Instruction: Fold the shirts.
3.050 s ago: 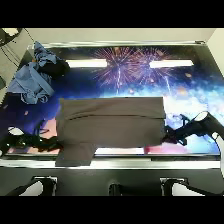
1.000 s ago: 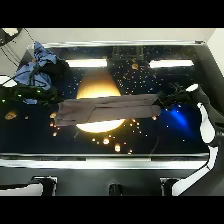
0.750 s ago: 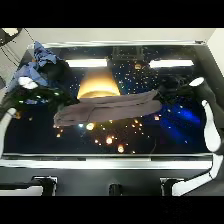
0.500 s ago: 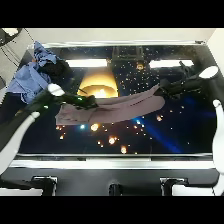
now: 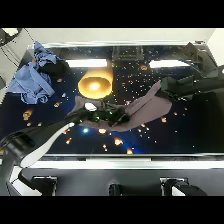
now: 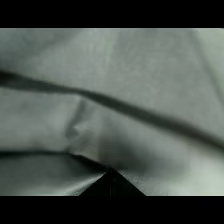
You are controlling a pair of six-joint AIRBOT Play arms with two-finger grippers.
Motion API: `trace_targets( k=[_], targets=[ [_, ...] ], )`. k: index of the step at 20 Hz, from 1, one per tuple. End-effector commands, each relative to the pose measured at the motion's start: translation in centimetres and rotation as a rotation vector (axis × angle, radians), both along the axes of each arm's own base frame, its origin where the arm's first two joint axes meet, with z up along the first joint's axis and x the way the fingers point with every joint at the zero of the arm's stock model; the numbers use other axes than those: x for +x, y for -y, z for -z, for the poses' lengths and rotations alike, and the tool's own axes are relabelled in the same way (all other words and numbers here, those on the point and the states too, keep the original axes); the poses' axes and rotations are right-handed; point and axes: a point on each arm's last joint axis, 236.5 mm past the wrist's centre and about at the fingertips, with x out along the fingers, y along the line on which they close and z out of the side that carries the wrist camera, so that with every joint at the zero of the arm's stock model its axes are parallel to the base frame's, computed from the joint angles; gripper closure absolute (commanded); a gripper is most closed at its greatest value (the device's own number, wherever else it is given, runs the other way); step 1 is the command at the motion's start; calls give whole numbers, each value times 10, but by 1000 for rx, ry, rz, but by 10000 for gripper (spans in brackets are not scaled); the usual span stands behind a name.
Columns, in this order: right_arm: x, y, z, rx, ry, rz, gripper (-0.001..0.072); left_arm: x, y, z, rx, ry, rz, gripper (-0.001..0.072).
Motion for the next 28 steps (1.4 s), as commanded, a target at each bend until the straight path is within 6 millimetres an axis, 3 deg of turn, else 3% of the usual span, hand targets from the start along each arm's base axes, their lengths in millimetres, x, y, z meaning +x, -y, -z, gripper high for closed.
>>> trace_targets(
  k=[1,4,7,8,10,12,15,17,18,20,23,24,25,27,28],
  targets=[
    [-17,-7,-22,5,46,1,652,-18,37,8,-137,-139,-29,679],
    [-18,-9,-25,22,44,13,653,-21,46,14,-166,-159,22,680],
    [-8,-25,-27,36,80,-4,653,-4,48,-15,-214,64,107,682],
    [-1,-34,-27,44,102,-12,653,4,40,-29,-205,157,133,682],
    [16,-57,-21,68,124,-25,653,16,3,-54,-70,357,223,683],
    [34,-88,-4,94,120,-45,653,39,-66,-78,175,508,252,683],
    [55,-158,34,163,92,-100,653,82,-213,-133,567,651,123,682],
    [64,-206,69,222,46,-116,653,92,-308,-180,733,688,-39,681],
    [67,-228,90,257,8,-115,653,89,-347,-202,777,698,-120,681],
    [71,-263,127,325,-64,-98,652,74,-412,-245,826,717,-284,680],
    [74,-297,176,427,-202,-21,648,45,-463,-291,874,755,-442,680],
    [77,-302,187,452,-232,9,470,36,-470,-302,884,772,-469,680],
    [80,-305,193,481,-258,39,30,30,-472,-309,889,784,-481,680],
    [86,-296,188,497,-261,44,18,22,-470,-314,890,789,-479,680],
    [89,-282,178,486,-242,20,21,21,-469,-313,889,783,-473,680]
  ],
)
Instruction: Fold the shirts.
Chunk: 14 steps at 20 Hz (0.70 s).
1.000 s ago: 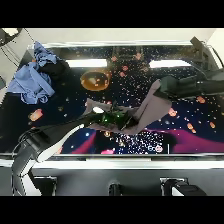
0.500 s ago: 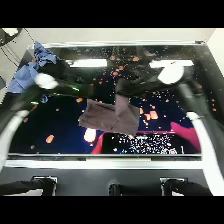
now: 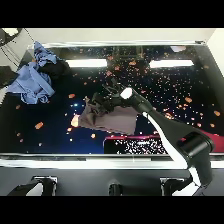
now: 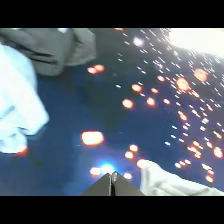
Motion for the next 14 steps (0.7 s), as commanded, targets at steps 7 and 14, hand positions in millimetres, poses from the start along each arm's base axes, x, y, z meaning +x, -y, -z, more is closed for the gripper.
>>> trace_targets(
  k=[7,14],
  targets=[
    [-9,280,-13,-530,-95,-6,28,-18,-14,19,5,-52,-43,679],
    [-71,261,83,-308,-374,59,47,-17,-3,24,-42,-59,-21,679]
  ],
)
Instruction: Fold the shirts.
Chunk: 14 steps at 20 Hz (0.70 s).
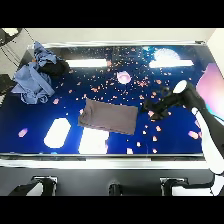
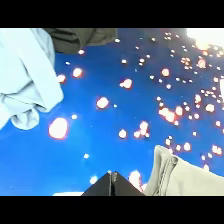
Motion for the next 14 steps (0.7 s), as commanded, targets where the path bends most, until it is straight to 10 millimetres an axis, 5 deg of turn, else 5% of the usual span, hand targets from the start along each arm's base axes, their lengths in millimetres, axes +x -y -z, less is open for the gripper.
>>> trace_targets(
  k=[1,3,4,6,10,12,14],
  targets=[
    [-13,-33,38,104,-26,77,48,0,7,0,-28,1,14,679],
    [-5,-55,53,84,14,67,93,1,11,0,-41,4,21,679],
    [1,-65,56,87,39,75,191,1,11,-1,-43,4,22,679],
    [18,-76,50,106,98,113,609,0,11,0,-42,4,22,679],
    [58,-58,3,138,230,64,653,0,11,0,-42,4,22,679],
    [84,-21,-34,148,297,81,653,0,11,0,-42,3,22,679],
    [106,38,-68,113,362,143,653,0,11,0,-42,0,22,679]
  ],
)
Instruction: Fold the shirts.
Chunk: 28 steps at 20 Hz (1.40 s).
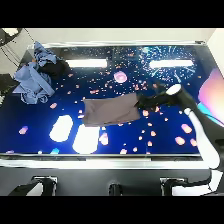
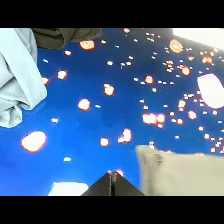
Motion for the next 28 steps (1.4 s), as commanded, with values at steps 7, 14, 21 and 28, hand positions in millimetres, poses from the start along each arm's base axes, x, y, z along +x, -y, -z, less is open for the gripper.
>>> trace_targets(
  k=[7,14,21,28],
  targets=[
    [-31,317,-116,-167,109,564,652,-5,2,5,-3,-28,10,679],
    [-215,446,-71,-259,-294,915,652,-5,20,5,-2,-27,56,679],
    [-313,410,30,-285,-644,895,652,-6,45,5,-1,-27,123,679],
    [-326,425,41,-373,-666,926,652,-6,47,5,-1,-27,129,679]
  ],
)
